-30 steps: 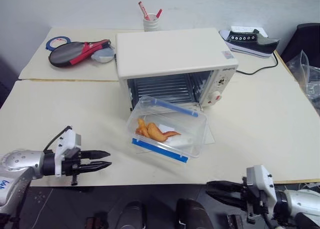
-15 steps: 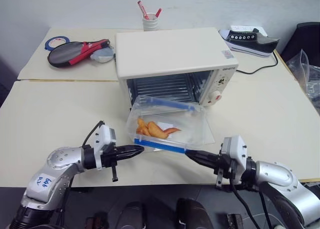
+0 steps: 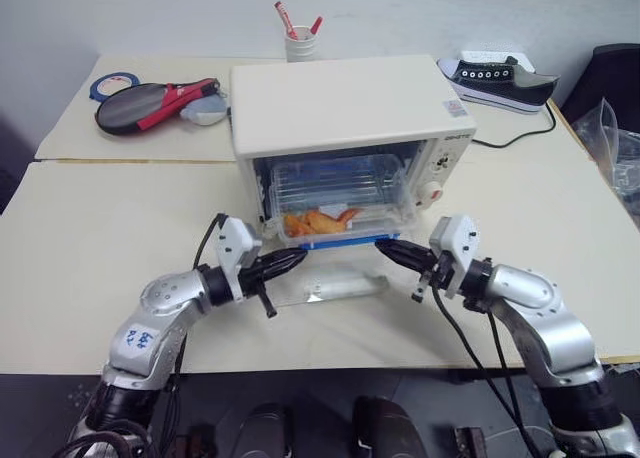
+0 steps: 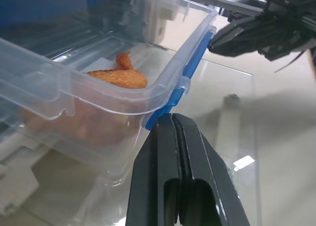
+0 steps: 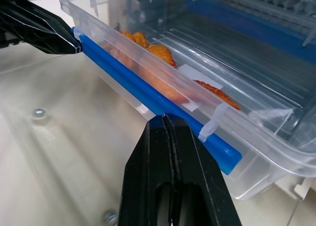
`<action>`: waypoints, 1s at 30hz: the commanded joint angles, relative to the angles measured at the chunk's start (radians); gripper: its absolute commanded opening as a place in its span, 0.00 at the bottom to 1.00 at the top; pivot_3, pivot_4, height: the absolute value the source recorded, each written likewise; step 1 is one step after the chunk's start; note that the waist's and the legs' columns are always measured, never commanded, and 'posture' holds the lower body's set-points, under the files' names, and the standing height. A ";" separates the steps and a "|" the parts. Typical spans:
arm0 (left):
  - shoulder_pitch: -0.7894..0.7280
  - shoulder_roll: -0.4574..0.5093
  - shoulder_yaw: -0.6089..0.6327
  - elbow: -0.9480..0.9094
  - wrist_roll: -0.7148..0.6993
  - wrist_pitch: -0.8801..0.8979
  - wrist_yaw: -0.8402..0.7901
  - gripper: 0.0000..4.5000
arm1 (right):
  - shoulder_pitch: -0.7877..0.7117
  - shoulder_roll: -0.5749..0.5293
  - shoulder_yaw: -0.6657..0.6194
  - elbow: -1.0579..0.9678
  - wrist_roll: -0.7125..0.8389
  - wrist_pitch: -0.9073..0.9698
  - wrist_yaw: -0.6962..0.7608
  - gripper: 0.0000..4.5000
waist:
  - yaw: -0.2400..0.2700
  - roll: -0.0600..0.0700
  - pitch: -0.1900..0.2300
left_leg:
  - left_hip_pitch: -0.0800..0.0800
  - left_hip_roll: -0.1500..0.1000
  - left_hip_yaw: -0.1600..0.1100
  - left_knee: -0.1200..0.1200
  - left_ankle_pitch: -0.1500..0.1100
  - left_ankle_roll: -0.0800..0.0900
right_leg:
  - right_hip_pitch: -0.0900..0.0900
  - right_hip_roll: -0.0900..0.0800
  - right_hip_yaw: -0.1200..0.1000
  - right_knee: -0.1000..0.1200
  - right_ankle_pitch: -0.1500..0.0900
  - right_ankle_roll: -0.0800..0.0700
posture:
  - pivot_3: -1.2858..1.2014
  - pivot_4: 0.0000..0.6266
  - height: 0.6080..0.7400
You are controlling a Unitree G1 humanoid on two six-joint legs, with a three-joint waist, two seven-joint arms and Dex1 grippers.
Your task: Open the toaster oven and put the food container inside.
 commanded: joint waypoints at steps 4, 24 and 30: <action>-0.102 -0.077 0.007 0.098 0.065 -0.080 0.069 0.00 | -0.128 0.045 0.004 0.148 -0.088 -0.141 -0.014 0.00 | -0.001 0.000 0.000 | 0.000 0.000 0.000 0.000 0.001 0.000 | 0.000 0.000 -0.001 0.000 0.000 0.000 | 0.52 0.24 1.00; -0.088 -0.004 0.094 0.015 -0.032 -0.025 -0.027 0.00 | -0.048 -0.160 -0.158 0.128 0.161 -0.055 0.316 0.00 | -0.011 0.000 0.000 | -0.001 0.000 -0.004 0.001 0.001 0.000 | 0.003 -0.001 -0.005 -0.002 0.000 0.001 | 0.52 0.24 1.00; 0.091 0.171 0.259 -0.159 -0.218 0.073 -0.172 0.00 | 0.041 -0.237 -0.226 0.298 0.113 -0.159 0.406 0.00 | -0.022 0.001 0.000 | 0.002 0.001 -0.006 0.000 0.001 0.000 | 0.007 -0.002 -0.007 -0.004 0.001 0.001 | 0.52 0.24 1.00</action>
